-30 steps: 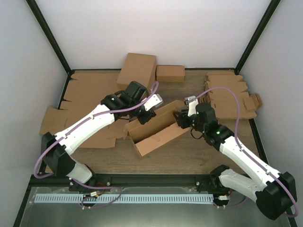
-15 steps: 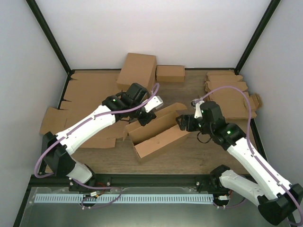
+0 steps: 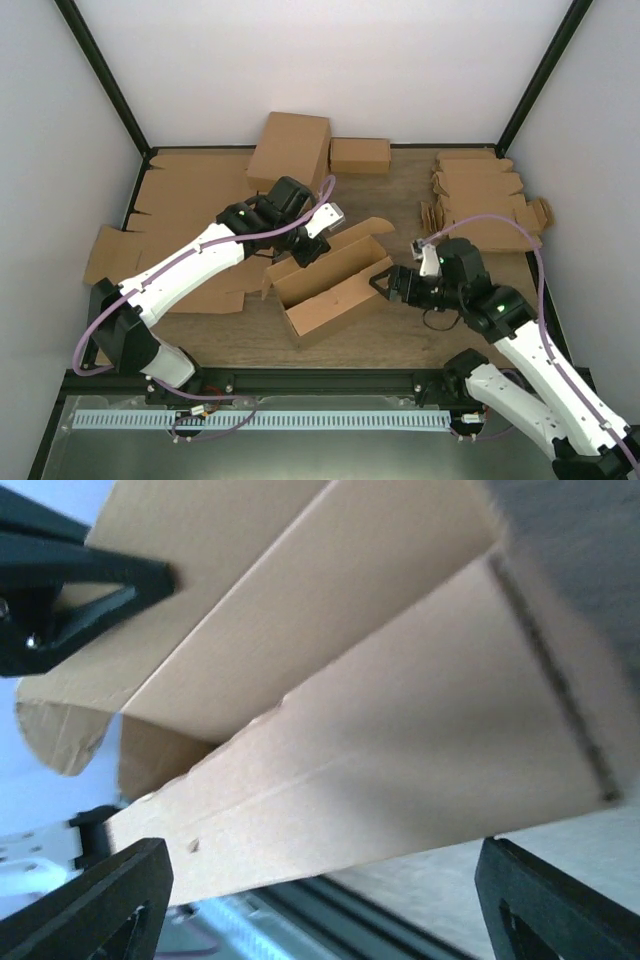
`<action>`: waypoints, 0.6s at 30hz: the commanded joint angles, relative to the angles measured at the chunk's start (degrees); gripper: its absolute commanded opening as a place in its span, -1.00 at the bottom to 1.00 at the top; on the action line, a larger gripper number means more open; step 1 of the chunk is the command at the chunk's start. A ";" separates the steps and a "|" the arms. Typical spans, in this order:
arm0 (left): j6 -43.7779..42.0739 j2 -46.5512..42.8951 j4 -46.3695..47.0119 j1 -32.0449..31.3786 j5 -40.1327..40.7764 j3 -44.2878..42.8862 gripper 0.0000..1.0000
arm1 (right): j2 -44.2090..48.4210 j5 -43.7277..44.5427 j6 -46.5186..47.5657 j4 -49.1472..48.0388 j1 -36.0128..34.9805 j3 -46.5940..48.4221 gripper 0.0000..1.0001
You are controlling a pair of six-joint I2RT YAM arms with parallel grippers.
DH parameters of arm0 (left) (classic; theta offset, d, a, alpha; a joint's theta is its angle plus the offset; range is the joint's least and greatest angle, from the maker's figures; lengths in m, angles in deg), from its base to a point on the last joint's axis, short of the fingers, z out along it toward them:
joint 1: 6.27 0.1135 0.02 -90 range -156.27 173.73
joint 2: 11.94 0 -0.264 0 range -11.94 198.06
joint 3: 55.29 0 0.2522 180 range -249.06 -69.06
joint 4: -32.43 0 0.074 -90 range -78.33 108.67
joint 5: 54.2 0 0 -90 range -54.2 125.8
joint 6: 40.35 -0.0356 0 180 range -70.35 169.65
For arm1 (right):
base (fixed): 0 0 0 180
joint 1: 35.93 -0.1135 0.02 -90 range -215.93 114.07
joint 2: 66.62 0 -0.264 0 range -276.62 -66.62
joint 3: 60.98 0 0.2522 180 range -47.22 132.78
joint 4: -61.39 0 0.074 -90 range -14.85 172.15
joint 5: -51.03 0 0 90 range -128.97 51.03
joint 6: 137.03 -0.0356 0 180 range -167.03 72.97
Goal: Fold the paper box
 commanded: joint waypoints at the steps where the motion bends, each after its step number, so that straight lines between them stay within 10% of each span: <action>1: 1.28 -0.80 1.15 -0.32 -3.05 -0.36 -0.92 | 1.73 -15.10 -7.01 -11.87 -0.48 -7.74 0.60; 11: 5.09 -1.88 4.32 -0.53 -12.68 2.00 -0.93 | -0.61 -13.90 -10.00 -22.41 -0.48 -12.06 -0.04; 18: 7.29 -2.73 6.82 -1.01 -22.55 3.95 -0.92 | -1.75 -11.43 -11.34 -24.88 -0.48 -12.97 -0.13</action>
